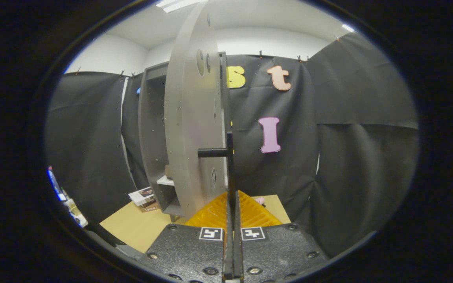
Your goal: Open the shoe cabinet door, grab the shoes and put them into the shoe cabinet, then close the shoe cabinet door.
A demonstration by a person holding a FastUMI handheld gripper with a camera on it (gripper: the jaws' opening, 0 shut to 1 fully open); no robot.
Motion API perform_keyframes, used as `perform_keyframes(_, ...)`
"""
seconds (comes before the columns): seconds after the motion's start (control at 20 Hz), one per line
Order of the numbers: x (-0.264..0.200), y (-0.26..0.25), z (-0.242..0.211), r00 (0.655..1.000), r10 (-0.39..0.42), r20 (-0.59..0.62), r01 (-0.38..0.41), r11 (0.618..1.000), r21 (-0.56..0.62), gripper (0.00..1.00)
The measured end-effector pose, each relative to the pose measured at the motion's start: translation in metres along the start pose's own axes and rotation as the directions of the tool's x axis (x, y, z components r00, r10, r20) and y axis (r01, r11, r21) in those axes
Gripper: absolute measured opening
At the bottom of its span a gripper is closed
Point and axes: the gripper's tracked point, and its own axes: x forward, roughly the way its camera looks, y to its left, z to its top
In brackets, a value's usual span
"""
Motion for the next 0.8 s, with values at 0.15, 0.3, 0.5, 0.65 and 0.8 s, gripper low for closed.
perform_keyframes(0.15, -0.002, 0.003, -0.006, 0.999, 0.029, -0.021, -0.027, 0.997, 0.069, 0.05)
perform_keyframes(0.3, -0.012, -0.006, -0.012, 0.999, -0.019, -0.034, 0.021, 0.998, 0.063, 0.08)
perform_keyframes(0.5, -0.037, -0.014, -0.014, 0.995, -0.094, -0.02, 0.095, 0.994, 0.046, 0.46)
perform_keyframes(0.65, -0.057, -0.003, -0.006, 0.99, -0.141, 0.027, 0.14, 0.99, 0.032, 0.74)
perform_keyframes(0.8, -0.072, 0.015, -0.002, 0.98, -0.187, 0.066, 0.187, 0.982, 0.0, 0.9)
